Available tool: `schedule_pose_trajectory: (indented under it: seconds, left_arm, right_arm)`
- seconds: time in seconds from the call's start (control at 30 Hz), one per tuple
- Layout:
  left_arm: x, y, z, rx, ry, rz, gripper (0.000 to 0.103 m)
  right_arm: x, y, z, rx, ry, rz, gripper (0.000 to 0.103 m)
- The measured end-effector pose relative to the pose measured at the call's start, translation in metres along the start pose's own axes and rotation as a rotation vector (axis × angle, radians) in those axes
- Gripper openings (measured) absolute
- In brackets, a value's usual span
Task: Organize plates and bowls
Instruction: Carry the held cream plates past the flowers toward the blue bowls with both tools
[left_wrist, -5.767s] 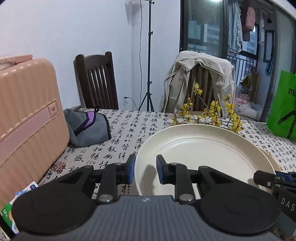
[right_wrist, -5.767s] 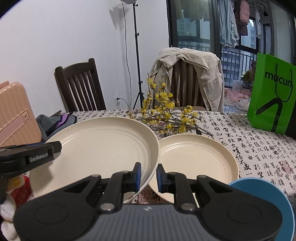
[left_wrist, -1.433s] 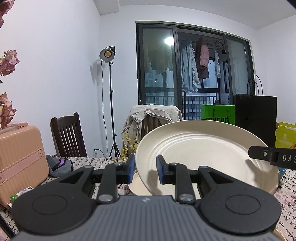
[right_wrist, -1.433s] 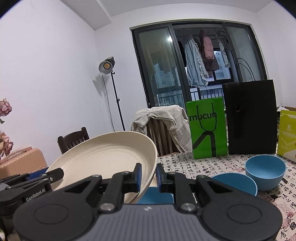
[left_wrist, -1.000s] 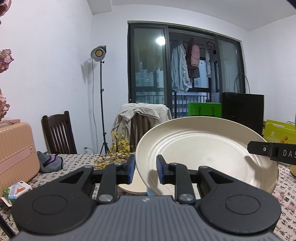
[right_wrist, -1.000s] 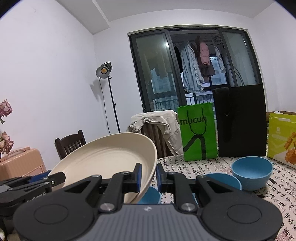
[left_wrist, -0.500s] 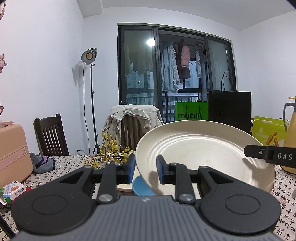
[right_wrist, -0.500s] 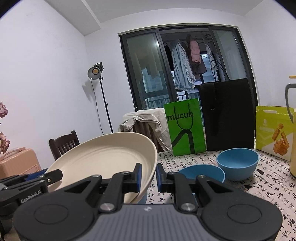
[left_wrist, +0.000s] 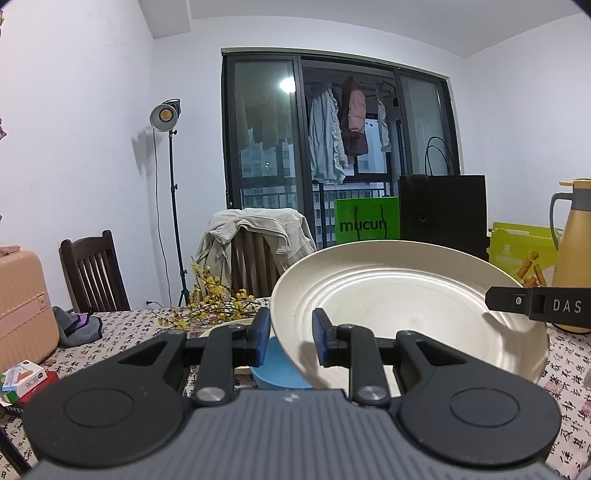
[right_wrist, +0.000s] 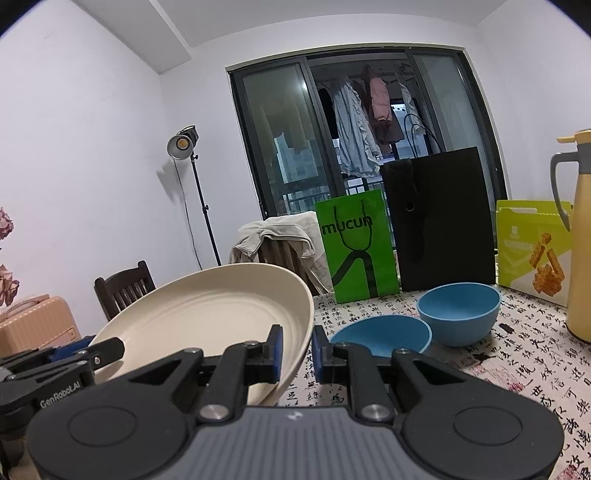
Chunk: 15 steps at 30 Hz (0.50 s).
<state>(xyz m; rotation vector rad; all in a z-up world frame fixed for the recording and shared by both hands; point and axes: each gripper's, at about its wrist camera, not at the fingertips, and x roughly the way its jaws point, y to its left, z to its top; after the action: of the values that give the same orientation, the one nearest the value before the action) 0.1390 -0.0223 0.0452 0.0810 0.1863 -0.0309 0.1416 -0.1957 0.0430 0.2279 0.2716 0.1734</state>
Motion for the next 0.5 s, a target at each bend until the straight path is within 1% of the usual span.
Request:
schedule_pose_trajectory:
  seconds: [0.5]
  left_arm:
    - [-0.011, -0.010, -0.013, 0.015, 0.016, -0.023, 0.025]
  right_arm:
    - [-0.014, -0.010, -0.010, -0.009, 0.010, -0.016, 0.016]
